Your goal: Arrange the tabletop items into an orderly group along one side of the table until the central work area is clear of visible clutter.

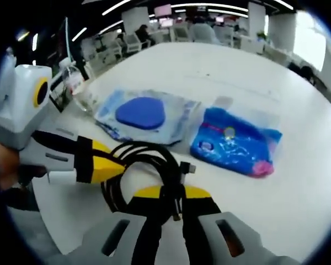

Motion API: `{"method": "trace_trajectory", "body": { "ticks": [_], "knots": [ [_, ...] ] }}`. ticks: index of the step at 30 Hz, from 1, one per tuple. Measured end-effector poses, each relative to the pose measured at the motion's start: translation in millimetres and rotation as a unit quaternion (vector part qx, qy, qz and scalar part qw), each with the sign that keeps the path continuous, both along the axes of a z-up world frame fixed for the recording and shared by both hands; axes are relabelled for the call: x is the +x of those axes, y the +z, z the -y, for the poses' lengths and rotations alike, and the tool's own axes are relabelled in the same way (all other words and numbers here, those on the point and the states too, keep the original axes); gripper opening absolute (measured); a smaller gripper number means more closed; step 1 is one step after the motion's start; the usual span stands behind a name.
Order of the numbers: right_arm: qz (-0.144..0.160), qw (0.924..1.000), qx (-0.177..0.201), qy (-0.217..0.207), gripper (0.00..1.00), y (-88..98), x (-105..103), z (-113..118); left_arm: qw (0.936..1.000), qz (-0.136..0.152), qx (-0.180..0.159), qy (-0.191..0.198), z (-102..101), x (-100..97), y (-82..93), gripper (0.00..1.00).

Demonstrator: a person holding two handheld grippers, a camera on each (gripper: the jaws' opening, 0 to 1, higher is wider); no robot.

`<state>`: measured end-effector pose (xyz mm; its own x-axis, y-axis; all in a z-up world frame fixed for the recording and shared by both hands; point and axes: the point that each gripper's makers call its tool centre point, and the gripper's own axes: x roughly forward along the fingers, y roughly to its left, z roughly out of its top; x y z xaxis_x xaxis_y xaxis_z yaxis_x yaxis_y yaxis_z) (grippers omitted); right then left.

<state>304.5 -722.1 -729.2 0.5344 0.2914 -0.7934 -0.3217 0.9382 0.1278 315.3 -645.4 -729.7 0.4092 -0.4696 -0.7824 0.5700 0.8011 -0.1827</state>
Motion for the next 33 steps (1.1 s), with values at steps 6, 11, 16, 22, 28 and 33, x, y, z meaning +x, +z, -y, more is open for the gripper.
{"method": "trace_trajectory", "body": {
  "ticks": [6, 11, 16, 22, 28, 33],
  "knots": [
    [-0.007, 0.9999, 0.001, 0.008, 0.09, -4.8, 2, -5, 0.9998, -0.015, -0.001, 0.013, -6, 1.0, -4.1, 0.06],
    [-0.012, 0.9999, 0.005, 0.010, 0.09, -9.6, 1, -8, 0.9997, -0.019, 0.007, 0.013, -8, 0.0, -9.0, 0.06],
    [-0.016, 0.9998, 0.010, 0.006, 0.09, -14.3, 1, -8, 0.9998, -0.010, 0.017, 0.003, -8, 2.2, -8.9, 0.06],
    [-0.015, 0.9998, 0.015, 0.004, 0.09, -15.6, 2, -8, 0.9999, -0.010, 0.013, 0.002, -8, 3.7, -10.5, 0.06],
    [-0.003, 0.9997, 0.018, 0.015, 0.10, -15.4, 1, -9, 0.9996, 0.005, 0.028, -0.005, -8, 3.9, -10.9, 0.07],
    [0.004, 0.9997, 0.019, 0.017, 0.11, -15.1, 1, -10, 0.9992, 0.014, 0.038, -0.003, -9, 4.8, -10.1, 0.08]
  ]
}}
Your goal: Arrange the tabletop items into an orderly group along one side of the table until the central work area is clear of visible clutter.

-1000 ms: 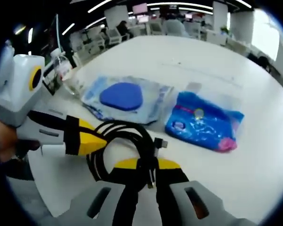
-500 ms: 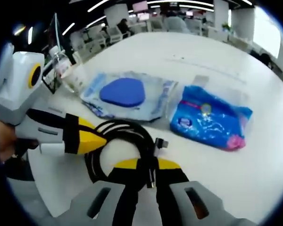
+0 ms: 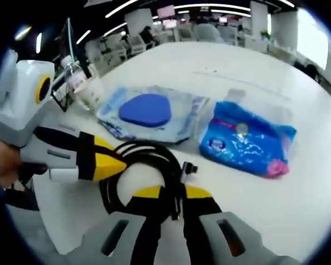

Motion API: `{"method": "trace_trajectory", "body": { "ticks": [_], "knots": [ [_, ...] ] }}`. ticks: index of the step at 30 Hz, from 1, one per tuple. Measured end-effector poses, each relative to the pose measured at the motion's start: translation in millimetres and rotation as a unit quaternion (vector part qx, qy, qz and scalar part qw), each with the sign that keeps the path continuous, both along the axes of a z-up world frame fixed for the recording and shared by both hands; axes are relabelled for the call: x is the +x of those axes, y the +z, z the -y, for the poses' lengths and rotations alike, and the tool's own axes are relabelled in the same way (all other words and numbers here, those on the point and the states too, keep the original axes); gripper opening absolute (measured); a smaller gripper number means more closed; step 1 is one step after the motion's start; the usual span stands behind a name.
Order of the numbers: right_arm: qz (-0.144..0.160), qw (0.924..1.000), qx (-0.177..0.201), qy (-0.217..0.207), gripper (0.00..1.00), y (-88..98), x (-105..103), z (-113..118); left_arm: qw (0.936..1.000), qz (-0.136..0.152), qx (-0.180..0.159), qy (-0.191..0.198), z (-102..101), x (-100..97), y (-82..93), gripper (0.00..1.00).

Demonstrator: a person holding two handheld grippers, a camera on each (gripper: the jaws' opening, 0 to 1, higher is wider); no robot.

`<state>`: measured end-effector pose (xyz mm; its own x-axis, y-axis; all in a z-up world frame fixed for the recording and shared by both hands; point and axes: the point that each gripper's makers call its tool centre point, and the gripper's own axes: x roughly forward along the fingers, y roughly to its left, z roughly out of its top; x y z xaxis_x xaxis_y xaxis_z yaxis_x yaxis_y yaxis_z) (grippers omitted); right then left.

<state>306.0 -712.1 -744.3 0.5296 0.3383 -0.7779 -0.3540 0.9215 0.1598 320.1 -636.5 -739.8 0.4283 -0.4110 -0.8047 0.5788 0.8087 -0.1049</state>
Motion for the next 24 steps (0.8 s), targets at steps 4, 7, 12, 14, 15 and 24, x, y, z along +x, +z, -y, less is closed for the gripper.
{"method": "trace_trajectory", "body": {
  "ticks": [4, 7, 12, 14, 15, 24],
  "knots": [
    [0.007, 0.9999, -0.009, 0.012, 0.12, -0.3, -1.3, -1.5, 1.0000, 0.002, 0.004, 0.002, -0.5, 0.0, -0.1, 0.08],
    [0.017, 0.9996, -0.008, 0.019, 0.13, -0.2, -1.2, -1.9, 1.0000, -0.001, 0.004, 0.006, -1.2, -0.3, -0.2, 0.09],
    [0.017, 0.9996, -0.001, 0.021, 0.13, 0.1, -0.3, -2.2, 0.9998, -0.020, 0.002, 0.007, 0.3, -3.2, -2.1, 0.16],
    [0.014, 0.9996, 0.000, 0.024, 0.14, 0.4, -0.8, -3.5, 1.0000, -0.002, -0.008, -0.003, 5.7, 0.3, 0.5, 0.20],
    [0.015, 0.9995, 0.002, 0.029, 0.16, 0.6, -0.9, -4.9, 0.9998, -0.018, 0.002, -0.002, 2.8, -8.2, -2.0, 0.20],
    [0.013, 0.9990, -0.001, 0.044, 0.22, 1.3, -2.9, -7.2, 0.9999, -0.016, 0.000, 0.000, 1.9, -5.1, -0.2, 0.21]
  ]
}}
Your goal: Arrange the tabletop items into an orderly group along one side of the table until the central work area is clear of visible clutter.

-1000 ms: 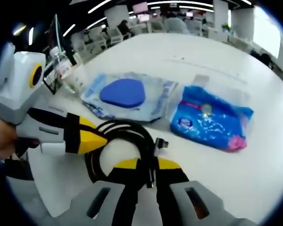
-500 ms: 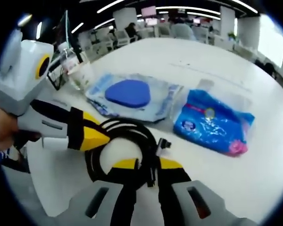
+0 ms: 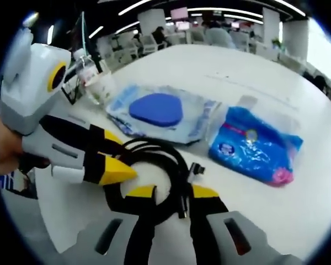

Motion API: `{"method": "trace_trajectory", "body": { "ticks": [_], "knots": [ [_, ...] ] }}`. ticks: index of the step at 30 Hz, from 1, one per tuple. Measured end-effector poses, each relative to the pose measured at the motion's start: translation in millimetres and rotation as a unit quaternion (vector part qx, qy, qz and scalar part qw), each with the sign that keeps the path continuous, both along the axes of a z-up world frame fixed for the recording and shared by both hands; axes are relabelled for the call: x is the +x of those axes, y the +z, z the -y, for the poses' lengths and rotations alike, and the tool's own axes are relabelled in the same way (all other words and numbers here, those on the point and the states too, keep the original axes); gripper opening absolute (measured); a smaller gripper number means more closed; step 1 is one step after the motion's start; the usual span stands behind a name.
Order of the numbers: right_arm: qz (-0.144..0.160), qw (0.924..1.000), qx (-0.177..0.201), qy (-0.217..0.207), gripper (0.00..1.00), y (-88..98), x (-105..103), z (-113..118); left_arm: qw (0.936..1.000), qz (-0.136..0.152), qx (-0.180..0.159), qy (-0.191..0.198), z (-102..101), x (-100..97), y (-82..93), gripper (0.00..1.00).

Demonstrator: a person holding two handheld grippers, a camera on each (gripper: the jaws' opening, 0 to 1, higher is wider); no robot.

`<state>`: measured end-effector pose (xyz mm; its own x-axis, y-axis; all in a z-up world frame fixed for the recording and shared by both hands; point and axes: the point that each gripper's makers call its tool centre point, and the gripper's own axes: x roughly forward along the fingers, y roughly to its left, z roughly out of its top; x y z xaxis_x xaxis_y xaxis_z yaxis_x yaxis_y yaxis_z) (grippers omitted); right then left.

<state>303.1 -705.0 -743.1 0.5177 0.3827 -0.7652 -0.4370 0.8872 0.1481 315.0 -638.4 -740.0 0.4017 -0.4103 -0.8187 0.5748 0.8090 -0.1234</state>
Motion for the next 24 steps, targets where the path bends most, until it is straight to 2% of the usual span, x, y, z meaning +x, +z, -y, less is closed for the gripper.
{"method": "trace_trajectory", "body": {
  "ticks": [2, 4, 7, 9, 13, 19, 24],
  "knots": [
    [0.003, 0.9999, -0.011, 0.005, 0.26, -0.3, 0, 2, 1.0000, 0.008, 0.000, -0.001, -1, 2.1, 3.7, 0.21],
    [0.000, 1.0000, -0.008, -0.001, 0.27, 0.9, -1, 3, 0.9999, 0.002, -0.014, 0.009, 0, 4.3, 7.1, 0.21],
    [0.002, 1.0000, -0.003, -0.009, 0.27, 4.0, 0, 5, 0.9998, 0.007, -0.015, 0.014, -2, 8.0, 11.4, 0.23],
    [0.011, 0.9999, -0.002, -0.011, 0.29, 7.6, 2, 6, 0.9987, 0.007, -0.040, 0.030, 1, 10.3, 18.2, 0.27],
    [0.024, 0.9997, -0.006, -0.004, 0.38, 12.9, 7, 3, 0.9982, 0.024, -0.045, 0.031, 4, 16.0, 28.3, 0.30],
    [0.060, 0.9982, -0.004, -0.001, 0.46, 33.6, 20, -2, 0.9970, 0.040, -0.058, 0.033, 6, 22.5, 41.9, 0.36],
    [0.074, 0.9972, -0.013, 0.006, 0.55, 42.5, 24, -1, 0.9956, 0.056, -0.066, 0.036, 3, 26.2, 54.5, 0.40]
  ]
}}
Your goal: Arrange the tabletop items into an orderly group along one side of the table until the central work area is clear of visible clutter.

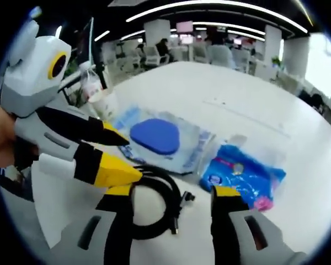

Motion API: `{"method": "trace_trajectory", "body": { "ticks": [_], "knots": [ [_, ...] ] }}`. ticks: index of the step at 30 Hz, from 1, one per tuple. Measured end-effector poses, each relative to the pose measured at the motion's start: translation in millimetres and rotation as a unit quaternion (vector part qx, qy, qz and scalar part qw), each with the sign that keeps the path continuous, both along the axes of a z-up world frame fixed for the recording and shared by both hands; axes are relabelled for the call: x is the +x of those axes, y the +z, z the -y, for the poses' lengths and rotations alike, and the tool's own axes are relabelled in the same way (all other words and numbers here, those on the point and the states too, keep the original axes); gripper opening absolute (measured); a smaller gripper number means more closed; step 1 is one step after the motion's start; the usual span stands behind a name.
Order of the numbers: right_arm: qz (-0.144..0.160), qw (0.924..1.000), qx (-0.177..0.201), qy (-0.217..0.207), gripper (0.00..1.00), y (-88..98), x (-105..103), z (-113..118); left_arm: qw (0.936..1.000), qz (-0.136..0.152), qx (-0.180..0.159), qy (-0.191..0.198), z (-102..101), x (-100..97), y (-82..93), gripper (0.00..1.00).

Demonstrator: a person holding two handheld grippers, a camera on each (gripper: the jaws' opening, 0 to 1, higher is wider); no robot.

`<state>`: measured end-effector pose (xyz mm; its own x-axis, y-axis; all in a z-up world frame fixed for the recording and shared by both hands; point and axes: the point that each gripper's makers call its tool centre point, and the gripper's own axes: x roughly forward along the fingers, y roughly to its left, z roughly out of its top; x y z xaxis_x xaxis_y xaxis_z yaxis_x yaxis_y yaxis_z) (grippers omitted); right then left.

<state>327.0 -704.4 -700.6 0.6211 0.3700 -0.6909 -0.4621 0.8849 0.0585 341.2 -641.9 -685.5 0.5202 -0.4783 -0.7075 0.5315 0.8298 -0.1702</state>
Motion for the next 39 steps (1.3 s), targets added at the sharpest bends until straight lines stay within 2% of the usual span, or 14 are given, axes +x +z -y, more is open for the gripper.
{"method": "trace_trajectory", "body": {
  "ticks": [2, 7, 10, 17, 21, 23, 25, 28, 39],
  "knots": [
    [0.010, 0.9999, 0.001, 0.000, 0.58, 4.1, 1, 2, 1.0000, 0.004, -0.005, 0.000, -1, 1.0, 4.9, 0.44],
    [0.014, 0.9999, 0.001, 0.000, 0.64, 9.5, -4, 5, 0.9997, 0.014, -0.020, -0.002, -4, 0.6, 16.9, 0.49],
    [0.025, 0.9993, 0.025, -0.012, 0.67, 17.0, -5, 6, 0.9995, 0.019, -0.025, -0.006, -4, -2.5, 22.1, 0.53],
    [0.032, 0.9993, 0.020, -0.008, 0.71, 26.0, -15, 9, 0.9991, 0.026, -0.030, -0.014, -3, -11.2, 30.3, 0.58],
    [0.042, 0.9989, 0.021, -0.003, 0.77, 32.9, -19, 10, 0.9987, 0.047, -0.019, -0.002, -12, -11.7, 36.7, 0.73],
    [0.046, 0.9986, 0.025, -0.002, 0.80, 36.9, -23, 11, 0.9985, 0.050, -0.024, -0.003, -16, -14.3, 40.4, 0.72],
    [0.043, 0.9985, 0.033, -0.006, 0.83, 40.2, -27, 11, 0.9971, 0.066, -0.038, 0.010, -19, -13.3, 48.5, 0.72],
    [0.057, 0.9974, 0.043, -0.010, 0.90, 48.3, -29, 11, 0.9953, 0.086, -0.043, 0.012, -22, -13.8, 56.6, 0.74],
    [0.082, 0.9951, 0.055, -0.006, 0.97, 69.4, -39, 5, 0.9912, 0.118, -0.059, 0.016, -31, -22.8, 78.9, 0.78]
  ]
}}
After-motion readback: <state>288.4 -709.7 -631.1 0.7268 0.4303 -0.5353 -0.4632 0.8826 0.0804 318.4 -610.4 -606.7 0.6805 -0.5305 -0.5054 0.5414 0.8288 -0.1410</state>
